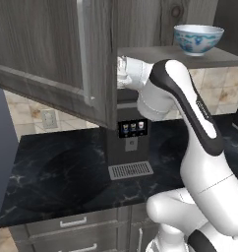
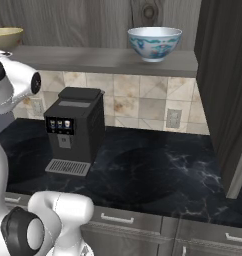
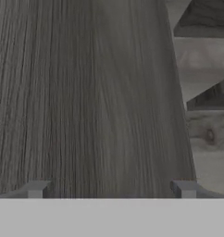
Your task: Move the bowls from the cabinet to the plates on the dining table.
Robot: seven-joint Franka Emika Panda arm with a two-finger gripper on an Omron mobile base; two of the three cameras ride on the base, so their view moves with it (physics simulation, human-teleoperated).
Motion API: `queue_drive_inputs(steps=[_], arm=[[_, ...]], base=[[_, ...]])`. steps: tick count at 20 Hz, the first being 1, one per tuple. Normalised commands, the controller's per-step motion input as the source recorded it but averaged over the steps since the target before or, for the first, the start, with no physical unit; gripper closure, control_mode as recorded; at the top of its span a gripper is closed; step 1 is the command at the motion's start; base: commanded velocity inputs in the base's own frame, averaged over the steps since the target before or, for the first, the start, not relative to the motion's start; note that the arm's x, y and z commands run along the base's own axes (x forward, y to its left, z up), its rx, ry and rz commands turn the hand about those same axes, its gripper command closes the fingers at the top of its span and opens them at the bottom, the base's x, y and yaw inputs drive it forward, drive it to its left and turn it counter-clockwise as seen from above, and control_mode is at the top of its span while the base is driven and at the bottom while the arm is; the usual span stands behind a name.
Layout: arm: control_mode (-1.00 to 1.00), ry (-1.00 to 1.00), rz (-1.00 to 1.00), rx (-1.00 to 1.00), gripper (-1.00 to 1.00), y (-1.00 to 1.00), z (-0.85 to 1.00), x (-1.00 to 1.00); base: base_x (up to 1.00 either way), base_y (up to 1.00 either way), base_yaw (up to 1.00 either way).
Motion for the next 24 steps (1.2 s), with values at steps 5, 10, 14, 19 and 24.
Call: queue_drive_inputs(steps=[5,10,14,19,24], arm=[[-1.00,0.00,0.10,0.00,-1.00,0.21,0.03,-0.37],[-1.00,-0.05,0.03,-0.02,-1.00,0.57,-0.10,-0.33],[-1.00,-0.08,0.00,-0.02,-1.00,0.62,-0.12,-0.22],[-1.00,-0.11,-0.01,0.00,-1.00,0.62,-0.03,-0.10],[-1.00,-0.13,-0.02,0.00,-1.00,0.61,0.00,-0.02]], base=[[0.00,0.00,0.00],[0.00,0.00,0.00],[0.00,0.00,0.00],[0.00,0.00,0.00],[0.00,0.00,0.00]])
